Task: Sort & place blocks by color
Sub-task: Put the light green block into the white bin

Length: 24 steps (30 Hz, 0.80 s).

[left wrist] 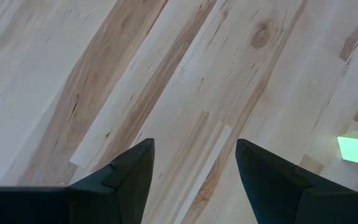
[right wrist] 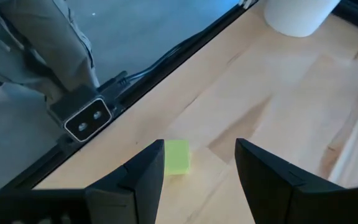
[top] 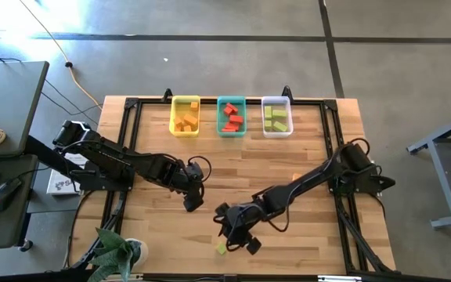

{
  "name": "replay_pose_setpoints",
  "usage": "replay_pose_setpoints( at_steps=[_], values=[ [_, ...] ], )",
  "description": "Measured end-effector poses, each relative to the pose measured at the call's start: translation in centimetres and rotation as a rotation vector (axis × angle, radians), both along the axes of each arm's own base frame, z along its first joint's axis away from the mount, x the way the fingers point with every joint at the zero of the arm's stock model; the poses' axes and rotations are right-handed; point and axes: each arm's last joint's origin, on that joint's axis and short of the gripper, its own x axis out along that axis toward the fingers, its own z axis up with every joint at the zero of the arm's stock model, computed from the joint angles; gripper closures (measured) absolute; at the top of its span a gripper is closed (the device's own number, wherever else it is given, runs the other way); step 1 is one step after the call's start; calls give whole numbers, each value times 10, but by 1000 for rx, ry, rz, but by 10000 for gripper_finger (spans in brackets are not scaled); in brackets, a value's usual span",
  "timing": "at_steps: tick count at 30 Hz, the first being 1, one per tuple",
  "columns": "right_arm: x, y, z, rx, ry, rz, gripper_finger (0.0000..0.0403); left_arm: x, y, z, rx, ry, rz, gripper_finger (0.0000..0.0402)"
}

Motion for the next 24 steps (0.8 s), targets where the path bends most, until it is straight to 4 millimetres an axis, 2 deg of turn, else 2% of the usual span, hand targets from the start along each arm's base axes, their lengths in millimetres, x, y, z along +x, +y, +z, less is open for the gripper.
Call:
replay_pose_setpoints(
  at_steps=[12, 19, 24],
  values=[
    [12, 8, -39, 3, 38, 25, 219, 0, 0, 0, 0, 1, 0, 188],
    [14, 20, -52, 17, 21, 56, 219, 0, 0, 0, 0, 0, 0, 188],
    [14, 22, -55, -47, -14, 45, 219, 0, 0, 0, -1, -2, 0, 188]
  ],
)
